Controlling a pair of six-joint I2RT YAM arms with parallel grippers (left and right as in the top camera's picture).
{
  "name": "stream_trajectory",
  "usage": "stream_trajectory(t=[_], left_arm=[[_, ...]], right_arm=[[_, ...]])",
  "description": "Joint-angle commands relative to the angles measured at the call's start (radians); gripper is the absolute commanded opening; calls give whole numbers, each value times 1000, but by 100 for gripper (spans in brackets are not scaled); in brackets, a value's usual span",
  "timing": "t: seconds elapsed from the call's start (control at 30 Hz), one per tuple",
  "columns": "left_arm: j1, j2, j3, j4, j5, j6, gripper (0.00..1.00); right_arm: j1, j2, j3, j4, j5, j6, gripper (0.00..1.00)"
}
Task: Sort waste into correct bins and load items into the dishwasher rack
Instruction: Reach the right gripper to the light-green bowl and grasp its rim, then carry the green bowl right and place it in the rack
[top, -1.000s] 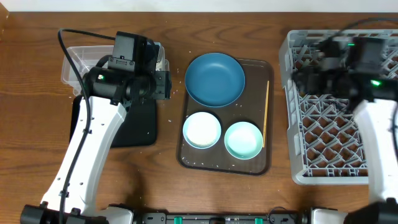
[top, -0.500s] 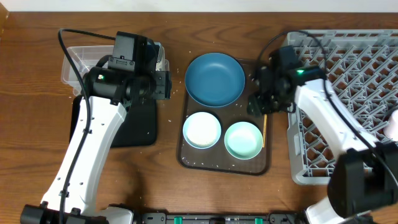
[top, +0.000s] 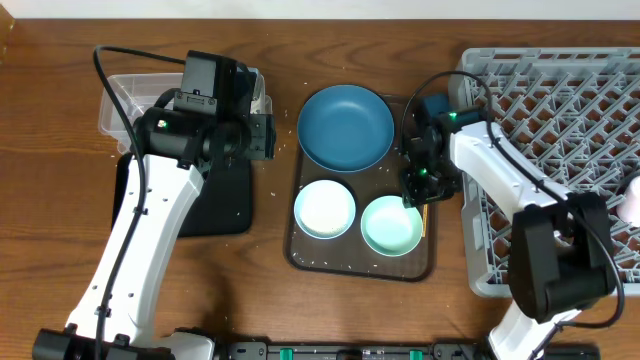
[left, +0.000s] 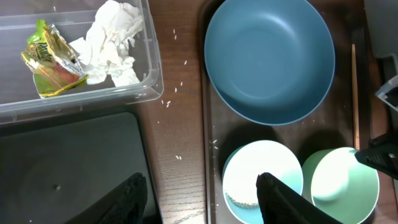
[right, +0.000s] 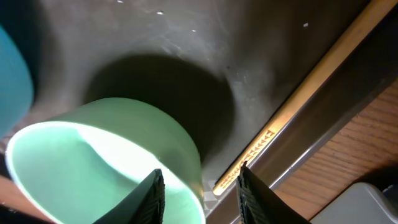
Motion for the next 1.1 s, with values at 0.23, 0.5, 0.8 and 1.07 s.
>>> stream_trajectory(t=[0.23,0.5,0.8,1.07], left_arm=[[0,6,0,-3,-10,6,59],[0,6,-1,-3,-9,6,60],[0,6,-1,-3,-9,6,60],[0,6,-1,-3,-9,6,59]], right_arm=[[37,55,-15,12,31,50,1],[9,5,69,-19,183,86,1],[-120,-160,254,83,477,117,1],[-270,-230,260,489,688,9,1]])
